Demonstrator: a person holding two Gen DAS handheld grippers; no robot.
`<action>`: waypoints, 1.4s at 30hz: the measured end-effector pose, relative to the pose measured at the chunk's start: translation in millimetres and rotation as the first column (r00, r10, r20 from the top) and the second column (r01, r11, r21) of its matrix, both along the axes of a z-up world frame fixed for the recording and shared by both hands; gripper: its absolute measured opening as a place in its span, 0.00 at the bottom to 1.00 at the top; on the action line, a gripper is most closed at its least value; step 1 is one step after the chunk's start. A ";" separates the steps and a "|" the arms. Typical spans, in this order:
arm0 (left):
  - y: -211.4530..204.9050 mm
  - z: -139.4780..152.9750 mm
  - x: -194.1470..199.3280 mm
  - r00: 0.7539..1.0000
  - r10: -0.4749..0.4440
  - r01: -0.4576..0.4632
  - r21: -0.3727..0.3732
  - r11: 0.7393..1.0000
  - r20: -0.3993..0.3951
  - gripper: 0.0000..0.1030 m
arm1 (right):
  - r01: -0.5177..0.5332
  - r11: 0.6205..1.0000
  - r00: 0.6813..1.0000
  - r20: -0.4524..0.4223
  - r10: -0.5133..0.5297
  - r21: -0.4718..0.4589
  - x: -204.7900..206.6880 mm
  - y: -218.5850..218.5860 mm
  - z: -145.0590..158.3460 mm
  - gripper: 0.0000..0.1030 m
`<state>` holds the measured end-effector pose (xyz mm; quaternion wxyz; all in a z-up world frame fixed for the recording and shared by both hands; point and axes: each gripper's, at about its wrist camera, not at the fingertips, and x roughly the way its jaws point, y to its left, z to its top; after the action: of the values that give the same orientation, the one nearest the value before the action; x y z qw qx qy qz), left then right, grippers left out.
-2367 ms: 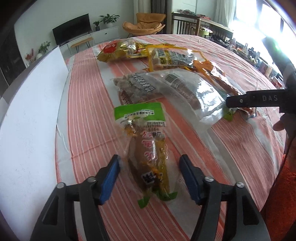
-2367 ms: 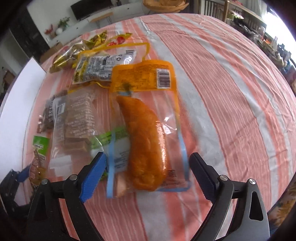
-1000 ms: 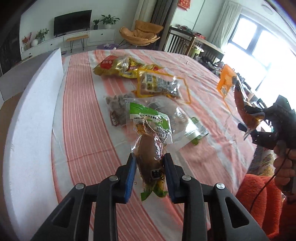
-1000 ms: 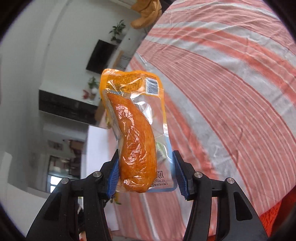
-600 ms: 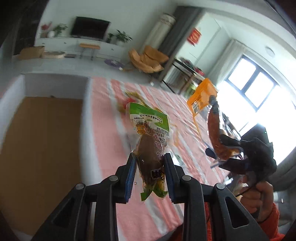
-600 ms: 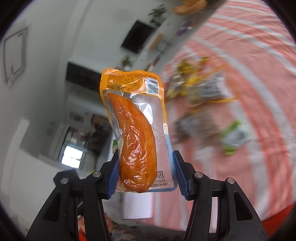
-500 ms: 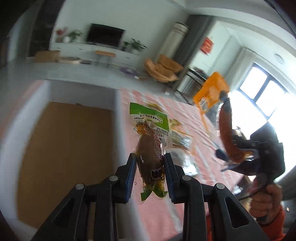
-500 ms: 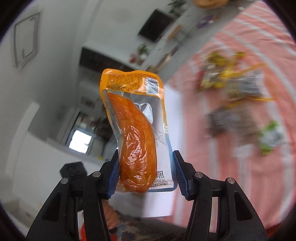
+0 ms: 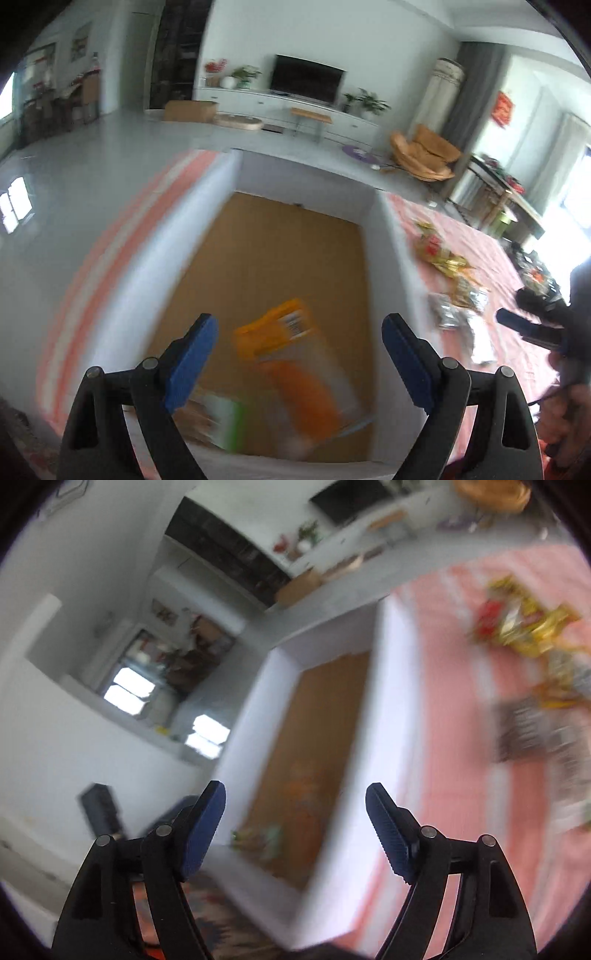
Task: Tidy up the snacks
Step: 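Return both open tools over the remaining snacks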
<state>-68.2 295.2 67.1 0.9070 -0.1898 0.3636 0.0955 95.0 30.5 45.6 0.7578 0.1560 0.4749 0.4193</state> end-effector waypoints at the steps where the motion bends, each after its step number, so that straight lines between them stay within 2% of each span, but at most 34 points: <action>1: -15.2 0.2 7.2 0.999 -0.044 0.044 -0.017 0.999 0.015 0.87 | 0.056 0.998 0.998 0.035 -0.055 -0.037 2.9 -19.1 -5.1 0.79; 3: -47.6 6.8 19.6 0.989 -0.141 0.143 -0.049 0.988 0.045 0.87 | 0.189 0.973 0.977 0.123 -0.173 -0.130 4.7 -56.8 -15.0 0.79; 5: -101.7 9.4 36.3 0.958 -0.280 0.284 -0.071 0.956 0.065 0.88 | 0.359 0.899 0.926 0.214 -0.310 -0.252 7.8 -99.5 -31.2 0.79; 6: -127.7 6.4 43.7 0.938 -0.342 0.346 -0.074 0.935 0.064 0.91 | 0.444 0.836 0.892 0.245 -0.380 -0.321 18.3 -119.7 -49.6 0.79; 8: -176.7 -2.4 56.8 0.898 -0.439 0.441 -0.068 0.895 0.039 0.96 | 0.544 0.731 0.839 0.277 -0.469 -0.412 25.4 -156.4 -72.5 0.79; 9: -201.7 -10.6 63.9 0.877 -0.481 0.481 -0.060 0.875 0.013 0.96 | 0.589 0.679 0.807 0.286 -0.516 -0.437 28.6 -177.2 -86.5 0.79; 10: -227.2 -21.1 72.5 0.852 -0.524 0.523 -0.045 0.851 -0.016 0.96 | 0.612 0.656 0.789 0.284 -0.545 -0.442 33.4 -190.4 -89.9 0.79; 12: -260.5 -44.3 87.5 0.818 -0.570 0.571 -0.010 0.821 -0.074 0.95 | 0.661 0.607 0.743 0.276 -0.609 -0.440 28.9 -221.5 -101.3 0.79; 14: -279.9 -67.2 103.2 0.813 -0.569 0.575 0.023 0.818 -0.127 0.95 | 0.695 0.569 0.708 0.283 -0.647 -0.439 33.3 -234.9 -109.1 0.79; 16: -281.6 -87.1 120.0 0.831 -0.536 0.547 0.038 0.836 -0.148 0.95 | 0.711 0.549 0.691 0.296 -0.659 -0.440 13.6 -242.5 -101.5 0.79; 17: -280.3 -95.8 124.8 0.848 -0.506 0.518 0.054 0.853 -0.157 0.95 | 0.714 0.540 0.688 0.301 -0.660 -0.446 17.3 -244.9 -106.8 0.79; 21: -261.2 -129.9 137.3 0.902 -0.390 0.415 0.123 0.901 -0.188 0.95 | 0.712 0.544 0.685 0.270 -0.676 -0.444 17.3 -249.1 -111.0 0.79; 24: -248.7 -149.0 136.3 0.923 -0.328 0.353 0.103 0.930 -0.200 0.95 | 0.722 0.522 0.671 0.276 -0.688 -0.454 21.4 -247.5 -114.1 0.79; 25: -245.3 -149.1 131.4 0.929 -0.318 0.342 0.114 0.933 -0.187 0.95 | 0.722 0.517 0.668 0.272 -0.692 -0.459 15.5 -248.8 -113.6 0.79; 30: -246.7 -153.6 134.8 0.932 -0.304 0.333 0.136 0.933 -0.196 0.97 | 0.717 0.501 0.665 0.260 -0.700 -0.484 10.2 -251.1 -118.4 0.79; 34: -258.9 -159.1 144.9 0.924 -0.302 0.349 0.191 0.918 -0.237 1.00 | 0.712 0.484 0.669 0.280 -0.689 -0.509 8.8 -244.3 -120.2 0.81; 42: -259.1 -159.5 144.1 0.923 -0.306 0.352 0.191 0.916 -0.233 1.00 | 0.690 0.458 0.687 0.306 -0.659 -0.561 11.8 -235.0 -123.7 0.83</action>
<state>75.9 36.1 -92.4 0.8849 -0.0094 0.4656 0.0004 106.8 -204.5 -78.1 0.8761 0.0545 0.4687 -0.0987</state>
